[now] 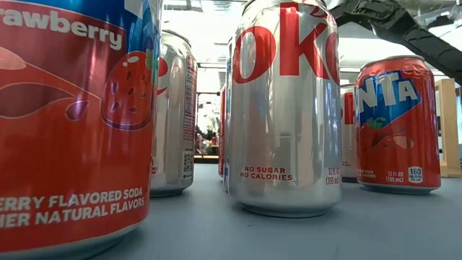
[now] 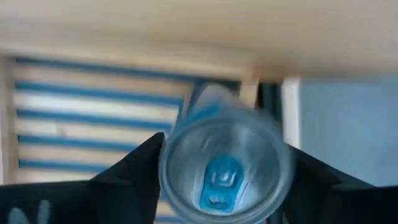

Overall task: Place canned beverage on shelf
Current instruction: Put the right blue soda can on the shelf, then put the right blue soda can on the shelf aligned with the other blue soda can

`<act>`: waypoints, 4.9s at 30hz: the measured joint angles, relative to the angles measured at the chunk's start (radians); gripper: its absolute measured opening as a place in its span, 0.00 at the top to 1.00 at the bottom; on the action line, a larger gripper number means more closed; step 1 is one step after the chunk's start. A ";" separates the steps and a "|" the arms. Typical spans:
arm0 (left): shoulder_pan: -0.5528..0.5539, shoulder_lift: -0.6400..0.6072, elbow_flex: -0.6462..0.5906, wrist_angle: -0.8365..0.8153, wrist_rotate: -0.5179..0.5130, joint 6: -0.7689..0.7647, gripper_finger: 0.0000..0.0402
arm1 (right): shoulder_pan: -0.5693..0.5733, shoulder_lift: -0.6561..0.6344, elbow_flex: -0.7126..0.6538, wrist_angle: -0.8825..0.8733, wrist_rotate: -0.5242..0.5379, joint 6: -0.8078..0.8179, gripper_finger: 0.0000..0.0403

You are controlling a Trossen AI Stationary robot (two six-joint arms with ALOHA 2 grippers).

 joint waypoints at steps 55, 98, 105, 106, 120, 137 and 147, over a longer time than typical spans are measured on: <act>0.000 0.123 0.000 0.078 0.205 0.000 0.15 | 0.834 -0.794 -0.617 0.370 0.063 0.730 0.15; 0.000 0.301 0.000 0.199 0.264 -0.045 0.15 | 1.024 -0.398 -0.500 0.496 0.098 0.772 0.15; -0.001 0.301 0.000 0.198 0.267 -0.045 0.15 | 1.035 -0.367 -0.500 0.558 0.102 0.761 0.15; -0.001 0.301 0.000 0.196 0.269 -0.044 0.15 | 1.035 -0.367 -0.500 0.555 0.102 0.762 0.15; -0.001 0.301 0.000 0.186 0.281 -0.037 0.15 | 1.043 -0.356 -0.507 0.569 0.112 0.822 0.15; -0.001 0.301 0.000 0.182 0.285 -0.044 0.15 | 1.042 -0.295 -0.533 0.557 0.125 0.829 0.18; -0.001 0.301 0.000 0.182 0.290 -0.051 0.15 | 1.042 -0.269 -0.493 0.477 0.127 0.856 0.26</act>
